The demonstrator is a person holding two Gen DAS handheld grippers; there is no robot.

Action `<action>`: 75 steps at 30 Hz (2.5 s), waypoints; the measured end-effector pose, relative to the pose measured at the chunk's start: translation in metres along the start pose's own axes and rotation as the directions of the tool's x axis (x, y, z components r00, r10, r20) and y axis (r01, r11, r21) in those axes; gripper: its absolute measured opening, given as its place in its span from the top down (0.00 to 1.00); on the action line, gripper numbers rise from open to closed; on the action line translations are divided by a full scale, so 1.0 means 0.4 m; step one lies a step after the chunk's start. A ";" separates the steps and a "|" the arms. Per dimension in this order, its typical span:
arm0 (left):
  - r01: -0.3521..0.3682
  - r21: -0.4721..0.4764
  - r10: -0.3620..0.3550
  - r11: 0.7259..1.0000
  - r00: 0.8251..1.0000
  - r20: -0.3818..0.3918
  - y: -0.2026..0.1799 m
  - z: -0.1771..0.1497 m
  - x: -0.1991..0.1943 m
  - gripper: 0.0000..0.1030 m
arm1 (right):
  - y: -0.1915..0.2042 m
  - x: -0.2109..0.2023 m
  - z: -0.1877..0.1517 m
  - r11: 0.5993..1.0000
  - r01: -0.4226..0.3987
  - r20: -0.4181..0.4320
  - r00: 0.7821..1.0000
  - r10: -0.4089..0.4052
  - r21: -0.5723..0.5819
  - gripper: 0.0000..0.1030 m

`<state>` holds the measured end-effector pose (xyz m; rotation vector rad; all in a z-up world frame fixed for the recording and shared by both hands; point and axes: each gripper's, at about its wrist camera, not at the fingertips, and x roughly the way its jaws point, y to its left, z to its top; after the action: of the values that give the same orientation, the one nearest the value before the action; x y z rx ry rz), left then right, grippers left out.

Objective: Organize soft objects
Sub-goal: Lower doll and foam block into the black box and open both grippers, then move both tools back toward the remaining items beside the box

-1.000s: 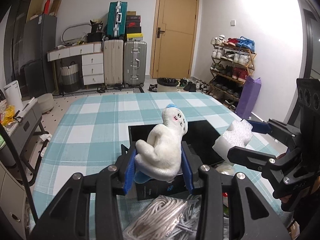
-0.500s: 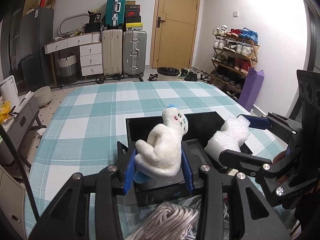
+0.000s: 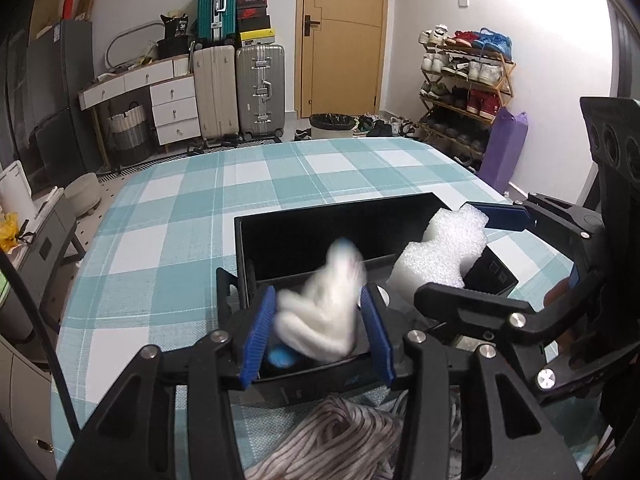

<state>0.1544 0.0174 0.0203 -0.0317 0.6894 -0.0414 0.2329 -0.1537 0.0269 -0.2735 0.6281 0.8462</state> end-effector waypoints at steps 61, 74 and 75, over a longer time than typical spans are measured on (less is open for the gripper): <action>-0.015 -0.070 0.019 0.997 0.998 0.059 0.047 -0.178 -0.173 0.00 | 0.016 -0.200 -0.170 0.994 0.056 -0.056 0.997 -0.051 0.093 0.01; -0.006 -0.116 0.008 0.993 1.000 0.011 0.076 -0.191 -0.144 0.00 | 0.008 -0.124 -0.207 0.993 0.086 -0.159 0.985 -0.072 0.082 0.01; -0.004 -0.117 0.005 0.993 1.000 0.008 0.076 -0.192 -0.142 0.00 | 0.008 -0.119 -0.209 0.993 0.086 -0.165 0.984 -0.071 0.081 0.02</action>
<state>0.0626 0.0493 -0.0040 -0.1428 0.6826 0.0039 0.1728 -0.2197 -0.0097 -0.2875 0.7998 0.7231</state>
